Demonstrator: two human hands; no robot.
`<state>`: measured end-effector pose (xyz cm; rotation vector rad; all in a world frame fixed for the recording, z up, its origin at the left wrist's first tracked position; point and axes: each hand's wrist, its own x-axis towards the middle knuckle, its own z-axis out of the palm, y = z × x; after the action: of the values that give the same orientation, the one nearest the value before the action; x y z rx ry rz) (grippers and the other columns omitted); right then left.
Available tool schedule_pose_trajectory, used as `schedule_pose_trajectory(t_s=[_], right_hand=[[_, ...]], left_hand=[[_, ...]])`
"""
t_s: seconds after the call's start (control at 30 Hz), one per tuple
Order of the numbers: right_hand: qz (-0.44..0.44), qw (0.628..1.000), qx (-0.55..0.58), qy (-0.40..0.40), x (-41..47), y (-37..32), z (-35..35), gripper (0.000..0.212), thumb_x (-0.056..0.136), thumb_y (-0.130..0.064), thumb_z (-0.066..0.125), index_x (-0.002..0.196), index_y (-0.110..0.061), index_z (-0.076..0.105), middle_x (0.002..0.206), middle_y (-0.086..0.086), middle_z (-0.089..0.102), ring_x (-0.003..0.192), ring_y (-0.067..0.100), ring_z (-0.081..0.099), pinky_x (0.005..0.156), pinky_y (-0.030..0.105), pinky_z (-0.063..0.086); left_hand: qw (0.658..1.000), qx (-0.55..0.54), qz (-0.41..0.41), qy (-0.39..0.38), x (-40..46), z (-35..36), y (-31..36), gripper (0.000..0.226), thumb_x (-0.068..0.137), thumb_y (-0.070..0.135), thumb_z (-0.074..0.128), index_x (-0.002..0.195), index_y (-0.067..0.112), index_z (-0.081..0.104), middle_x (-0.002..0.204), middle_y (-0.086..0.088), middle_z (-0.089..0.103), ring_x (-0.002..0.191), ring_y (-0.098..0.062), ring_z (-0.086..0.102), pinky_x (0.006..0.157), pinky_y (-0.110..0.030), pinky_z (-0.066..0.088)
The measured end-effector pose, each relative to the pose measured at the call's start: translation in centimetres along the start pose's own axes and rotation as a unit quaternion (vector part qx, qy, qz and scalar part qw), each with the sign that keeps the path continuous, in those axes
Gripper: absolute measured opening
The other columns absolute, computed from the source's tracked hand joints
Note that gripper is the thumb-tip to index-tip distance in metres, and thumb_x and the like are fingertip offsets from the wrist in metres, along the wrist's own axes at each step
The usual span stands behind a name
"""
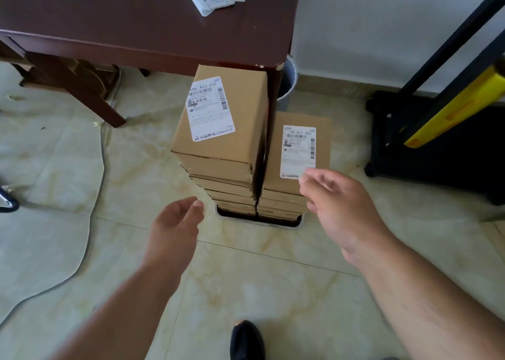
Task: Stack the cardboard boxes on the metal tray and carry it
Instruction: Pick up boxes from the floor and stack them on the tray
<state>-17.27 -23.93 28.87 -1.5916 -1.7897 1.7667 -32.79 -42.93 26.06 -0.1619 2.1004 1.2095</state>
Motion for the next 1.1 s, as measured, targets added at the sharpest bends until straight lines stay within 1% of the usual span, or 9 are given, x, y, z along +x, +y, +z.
schedule_pose_trajectory(t_s=[0.17,0.23,0.33,0.4,0.53,0.67,0.9,1.0,1.1], right_hand=[[0.020,0.999,0.017,0.047,-1.3,2.8,-6.9,0.028,0.097,-0.036,0.068,0.124,-0.030,0.069,0.131,-0.013,0.068,0.122,0.011,0.064,0.112,0.039,0.047],[0.038,0.997,0.023,0.063,-1.7,4.1,-10.1,0.026,0.097,-0.038,0.067,0.122,-0.032,0.067,0.131,-0.012,0.067,0.122,0.012,0.064,0.109,0.036,0.048],[0.072,0.994,0.031,0.081,-2.1,6.1,-14.7,0.043,0.097,-0.041,0.067,0.137,-0.027,0.064,0.133,-0.013,0.065,0.120,0.010,0.064,0.096,0.025,0.049],[0.079,0.992,0.042,0.087,-2.4,7.7,-17.8,0.042,0.096,-0.040,0.067,0.136,-0.027,0.065,0.131,-0.011,0.067,0.117,0.008,0.064,0.101,0.029,0.049],[0.106,0.987,0.055,0.108,-3.4,11.4,-26.1,0.048,0.098,-0.040,0.065,0.142,-0.024,0.059,0.134,-0.011,0.063,0.119,0.009,0.059,0.102,0.029,0.044],[0.114,0.985,0.053,0.122,-4.0,14.3,-31.9,0.054,0.098,-0.047,0.062,0.147,-0.025,0.055,0.141,-0.008,0.061,0.125,0.016,0.061,0.100,0.030,0.042],[0.145,0.970,0.081,0.177,-5.8,20.8,-44.6,0.055,0.101,-0.040,0.060,0.151,-0.018,0.051,0.149,-0.001,0.057,0.131,0.015,0.055,0.098,0.027,0.037],[0.157,0.966,0.078,0.191,-5.6,23.1,-48.3,0.055,0.101,-0.039,0.061,0.151,-0.016,0.051,0.150,0.000,0.056,0.134,0.015,0.053,0.098,0.026,0.035],[0.166,0.962,0.062,0.208,-5.3,25.0,-50.8,0.056,0.100,-0.039,0.062,0.150,-0.016,0.052,0.150,0.001,0.057,0.135,0.017,0.053,0.101,0.029,0.038]], left_hand=[[0.998,0.006,0.036,-0.046,-4.4,5.3,0.7,0.011,0.103,0.029,0.061,0.108,0.026,0.070,0.110,-0.002,0.076,0.108,-0.013,0.072,0.097,-0.035,0.056],[0.996,0.021,0.052,-0.073,-6.3,8.4,1.3,0.012,0.103,0.030,0.062,0.110,0.027,0.071,0.109,-0.002,0.077,0.107,-0.013,0.073,0.099,-0.038,0.056],[0.989,0.066,0.076,-0.111,-9.0,13.8,2.2,0.020,0.096,0.045,0.067,0.113,0.035,0.070,0.109,0.007,0.077,0.105,-0.013,0.073,0.102,-0.047,0.056],[0.982,0.086,0.091,-0.138,-11.0,17.6,2.6,0.036,0.086,0.056,0.067,0.117,0.038,0.068,0.114,0.014,0.074,0.108,-0.009,0.070,0.103,-0.046,0.055],[0.969,0.118,0.093,-0.194,-15.9,26.9,2.3,0.037,0.097,0.047,0.066,0.132,0.035,0.062,0.125,0.015,0.069,0.114,-0.006,0.067,0.104,-0.041,0.055],[0.958,0.142,0.094,-0.229,-18.9,32.7,1.6,0.028,0.097,0.047,0.065,0.124,0.044,0.059,0.126,0.016,0.066,0.110,-0.007,0.067,0.102,-0.042,0.056],[0.935,0.193,0.084,-0.284,-26.6,44.4,-0.2,0.043,0.098,0.049,0.063,0.139,0.038,0.056,0.136,0.016,0.060,0.121,-0.009,0.062,0.108,-0.042,0.052],[0.930,0.198,0.077,-0.300,-28.0,47.8,-1.5,0.046,0.091,0.058,0.065,0.134,0.044,0.056,0.134,0.020,0.061,0.121,-0.008,0.062,0.107,-0.043,0.052],[0.929,0.191,0.068,-0.311,-28.8,50.3,-3.1,0.065,0.075,0.068,0.064,0.135,0.043,0.057,0.132,0.022,0.061,0.124,-0.008,0.061,0.108,-0.044,0.051]])
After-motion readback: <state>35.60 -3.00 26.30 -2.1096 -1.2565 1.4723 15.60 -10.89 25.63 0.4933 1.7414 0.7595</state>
